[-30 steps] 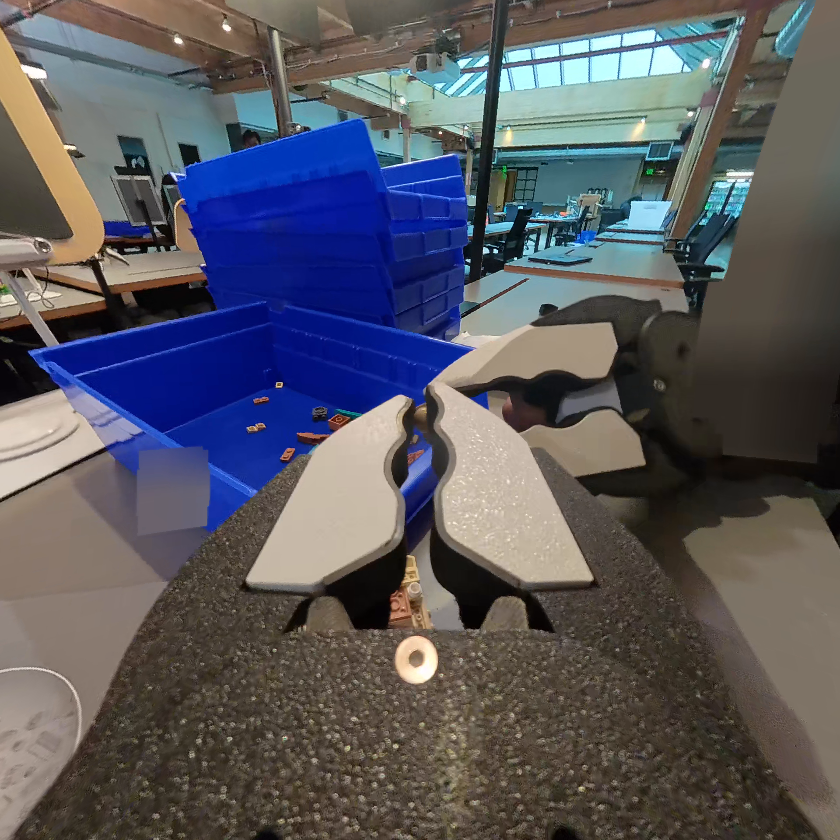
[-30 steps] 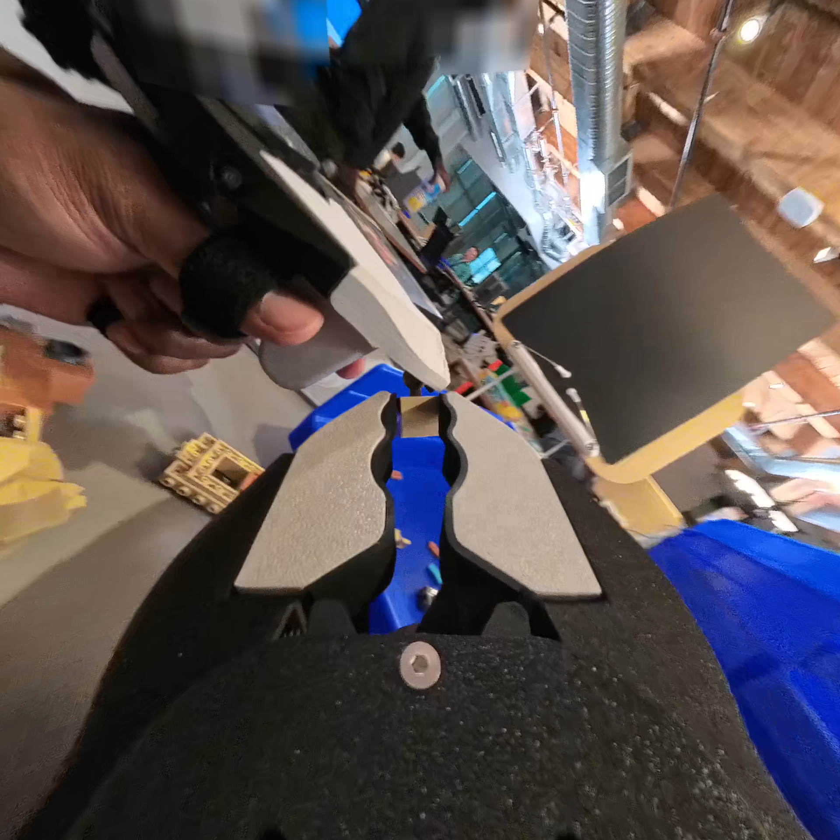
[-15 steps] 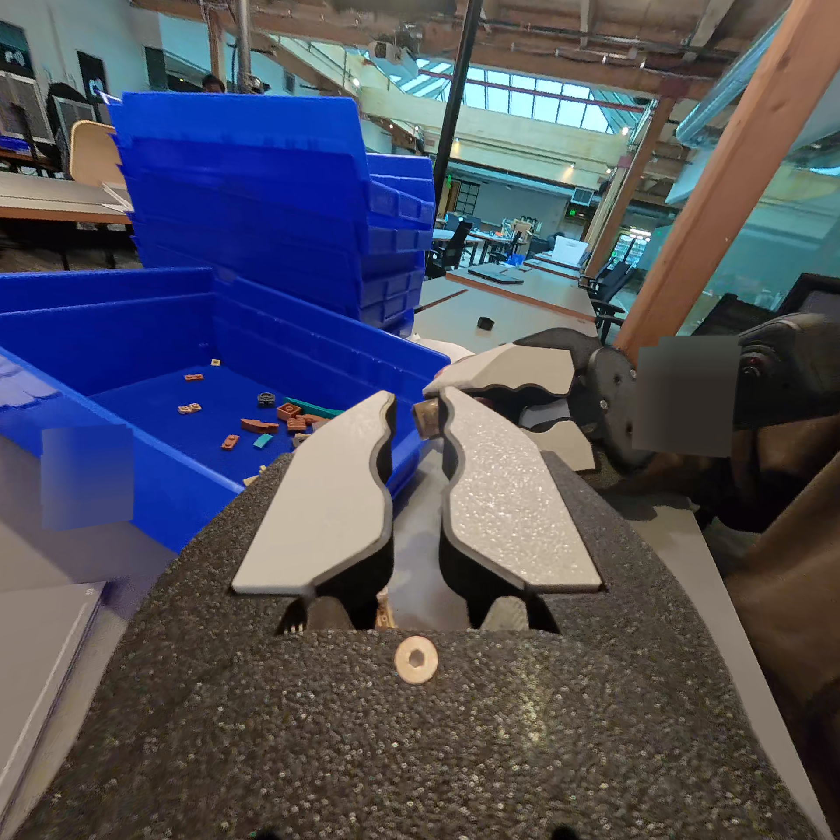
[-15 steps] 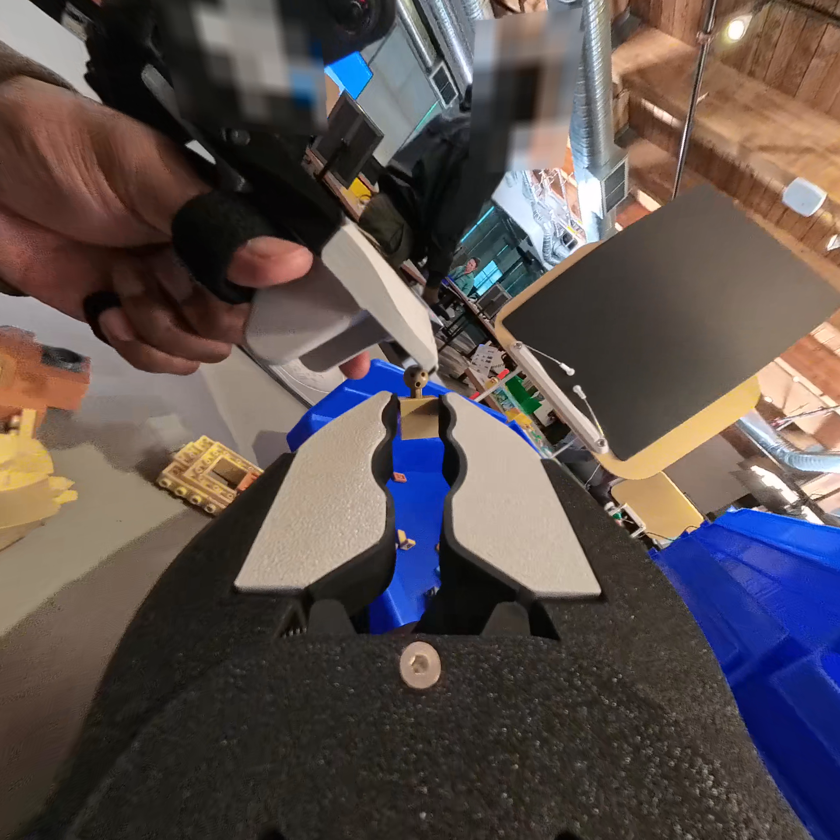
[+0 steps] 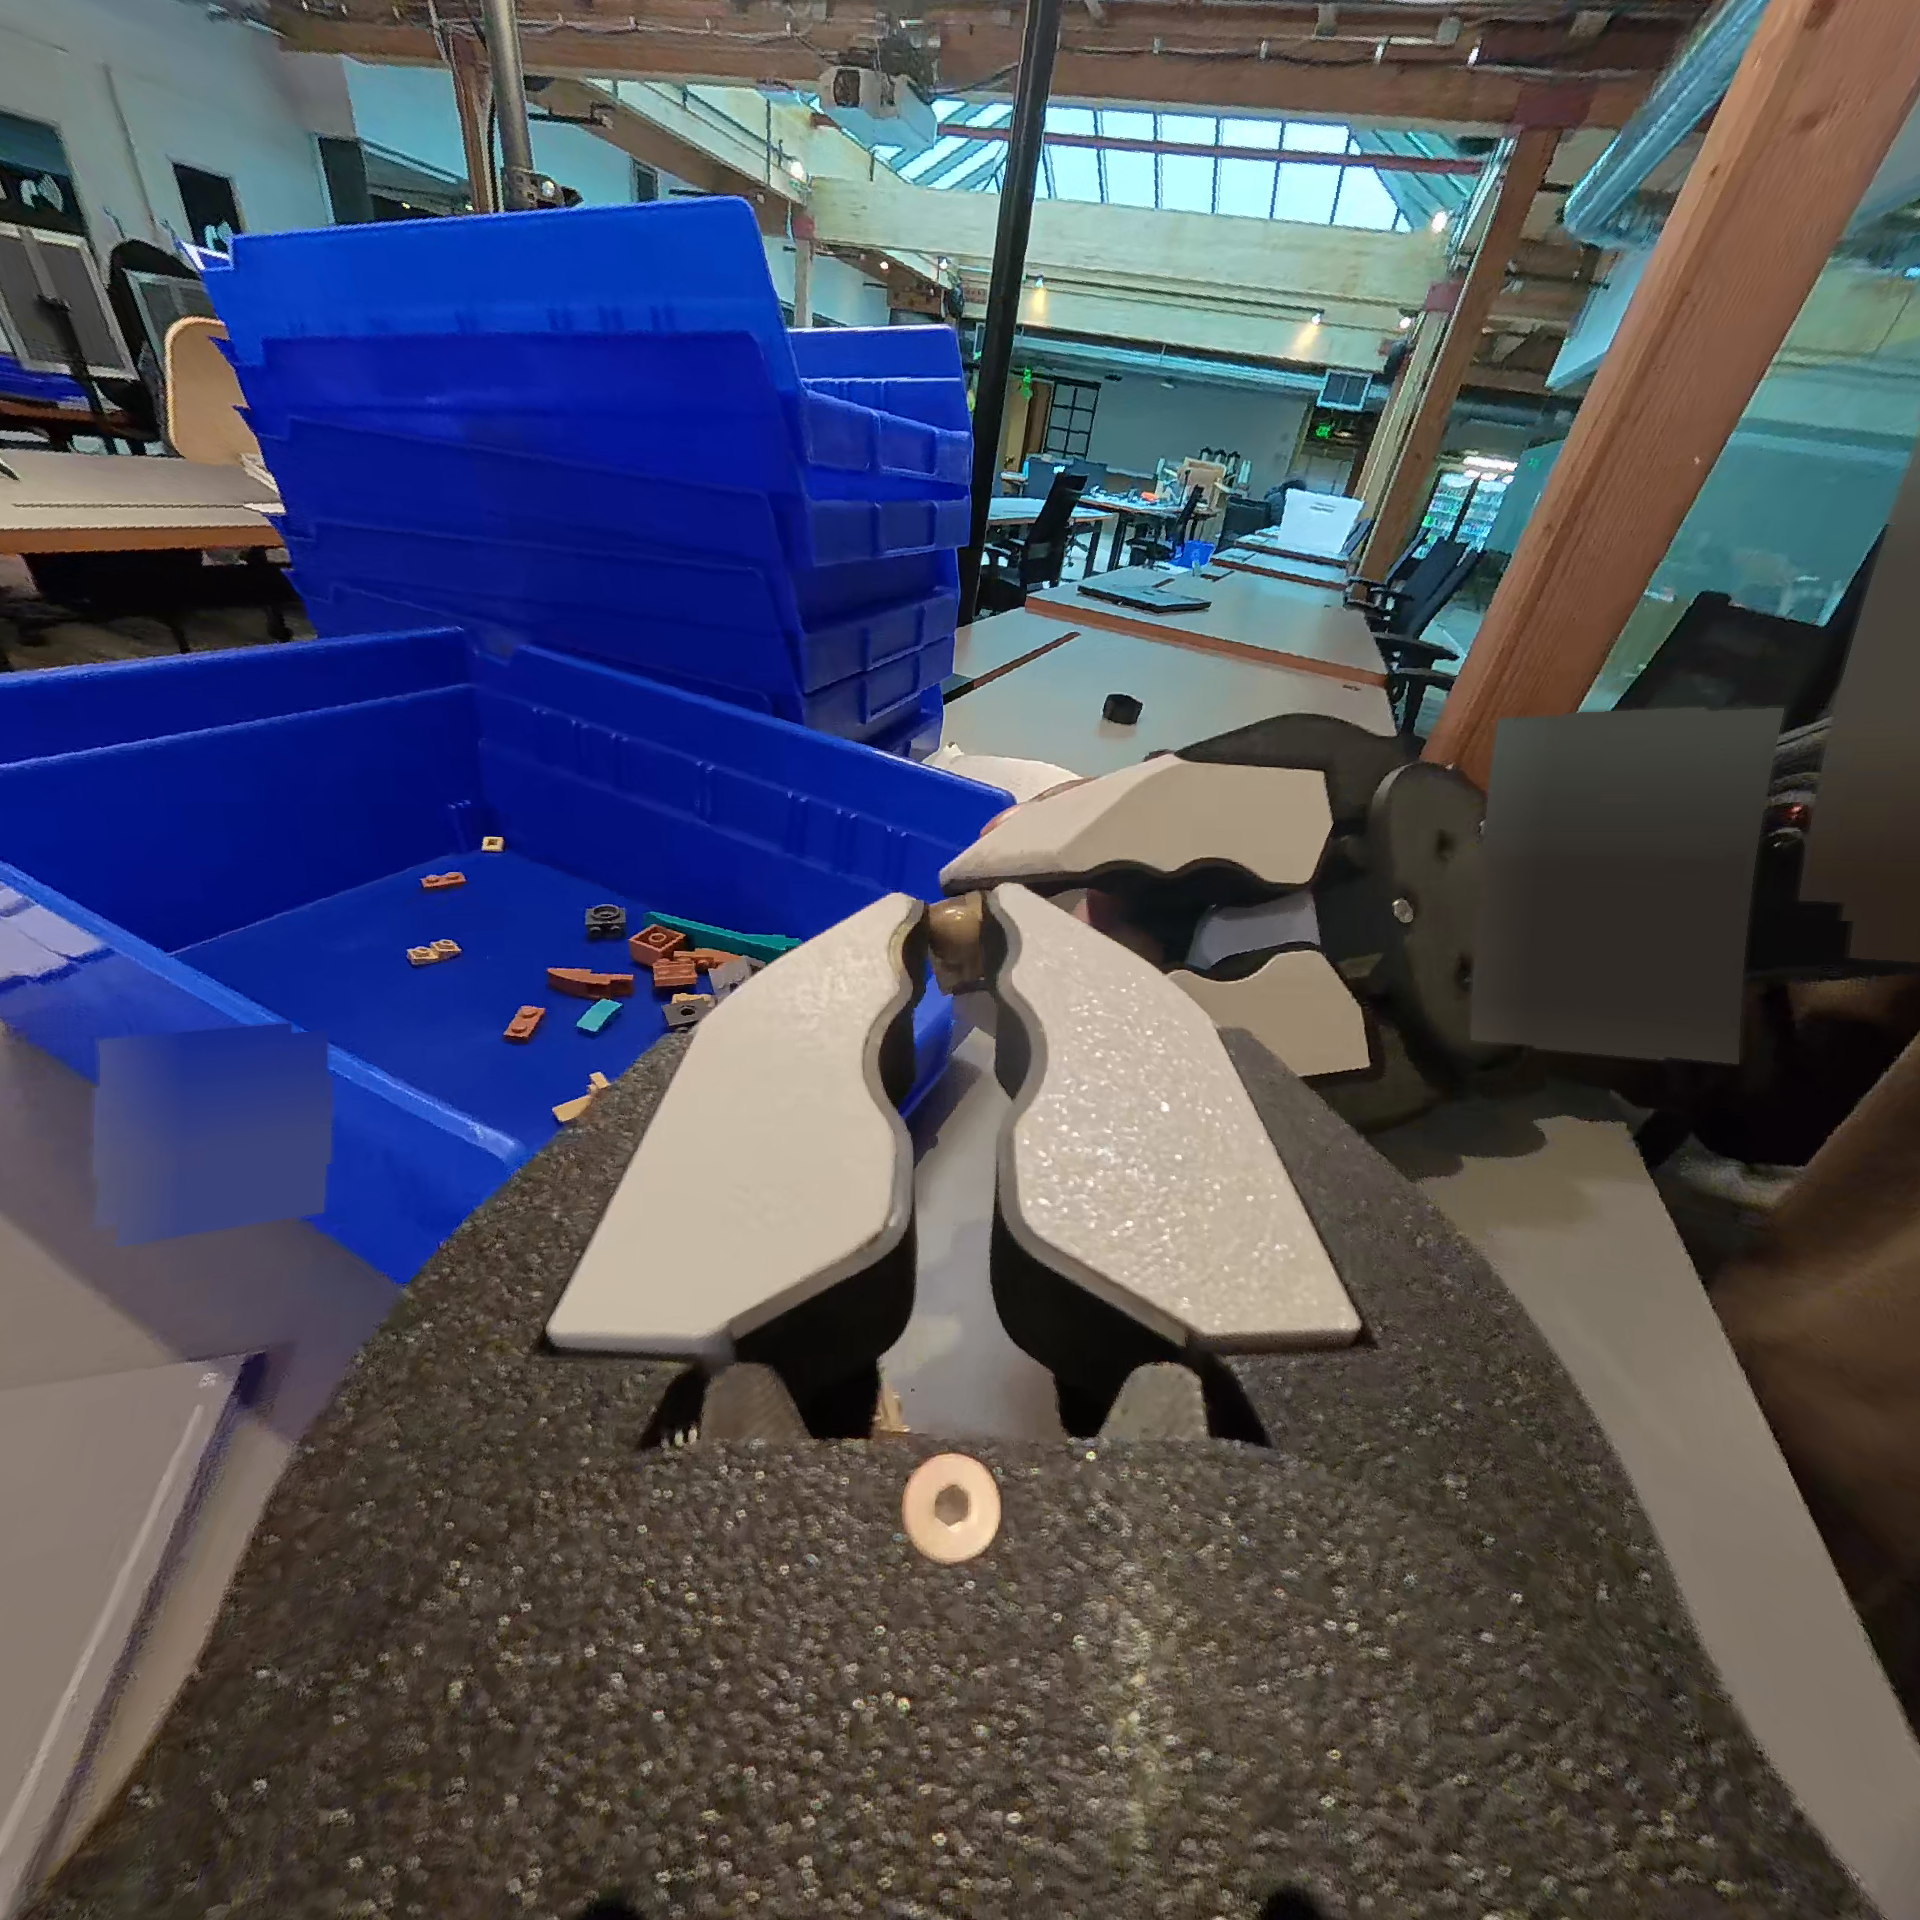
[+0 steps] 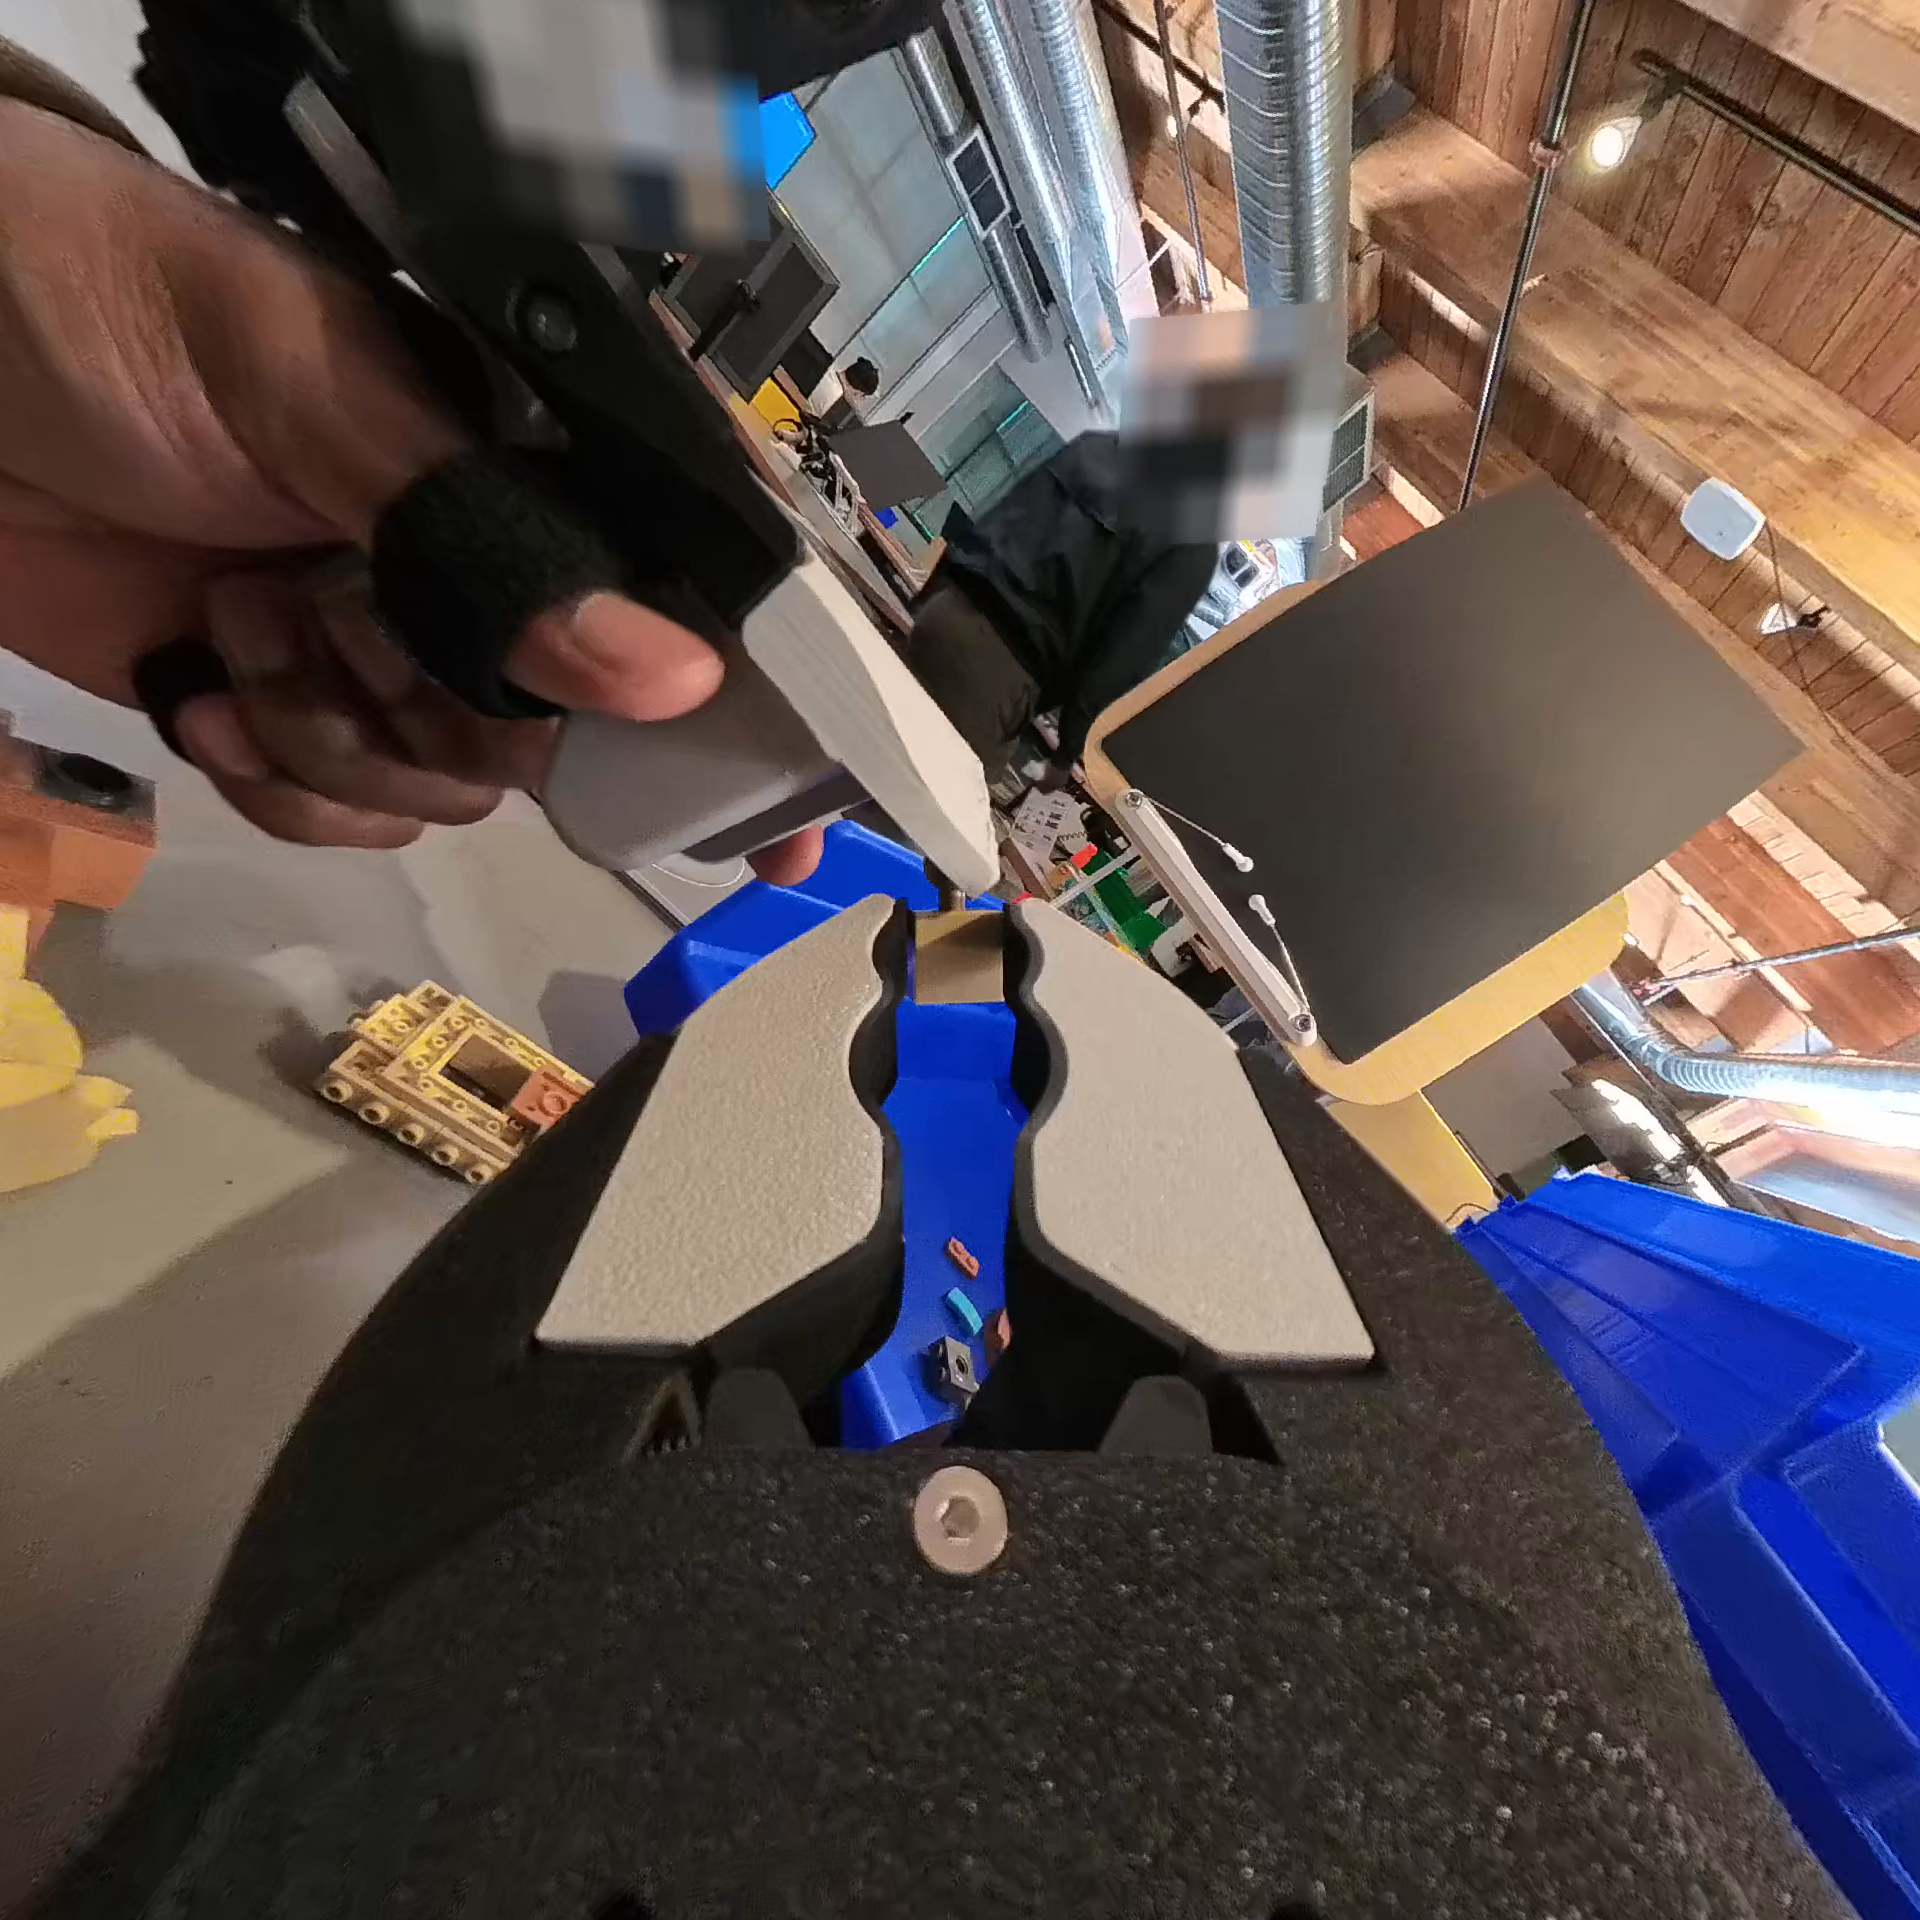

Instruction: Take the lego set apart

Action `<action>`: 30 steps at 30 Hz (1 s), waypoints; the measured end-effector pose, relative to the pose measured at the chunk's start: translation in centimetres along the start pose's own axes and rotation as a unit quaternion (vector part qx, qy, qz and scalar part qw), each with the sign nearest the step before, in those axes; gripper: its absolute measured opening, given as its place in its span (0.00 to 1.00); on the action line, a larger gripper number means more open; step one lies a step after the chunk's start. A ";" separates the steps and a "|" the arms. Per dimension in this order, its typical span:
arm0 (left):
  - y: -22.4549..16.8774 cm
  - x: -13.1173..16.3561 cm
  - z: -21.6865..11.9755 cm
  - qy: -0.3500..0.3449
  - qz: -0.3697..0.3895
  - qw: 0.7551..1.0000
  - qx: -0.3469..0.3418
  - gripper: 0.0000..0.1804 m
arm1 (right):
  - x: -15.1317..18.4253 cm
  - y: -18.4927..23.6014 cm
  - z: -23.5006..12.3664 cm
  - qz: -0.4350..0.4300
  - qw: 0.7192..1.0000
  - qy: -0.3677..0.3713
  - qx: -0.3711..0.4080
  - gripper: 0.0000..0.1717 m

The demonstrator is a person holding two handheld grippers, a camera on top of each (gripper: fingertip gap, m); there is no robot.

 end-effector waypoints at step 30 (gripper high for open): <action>-0.2 -1.1 -1.1 0.010 0.058 0.998 0.034 0.05 | 0.9 -1.3 -0.8 0.084 0.995 -0.036 -0.029 0.09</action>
Point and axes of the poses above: each gripper's, where its closed fingertips meet, z out along the fingers, x out of its underside, y = z × x across the jaws, the point moved 7 cm from there along -z, back along the fingers, and after that the axes turned 15 degrees about -z, right-handed, at the moved point
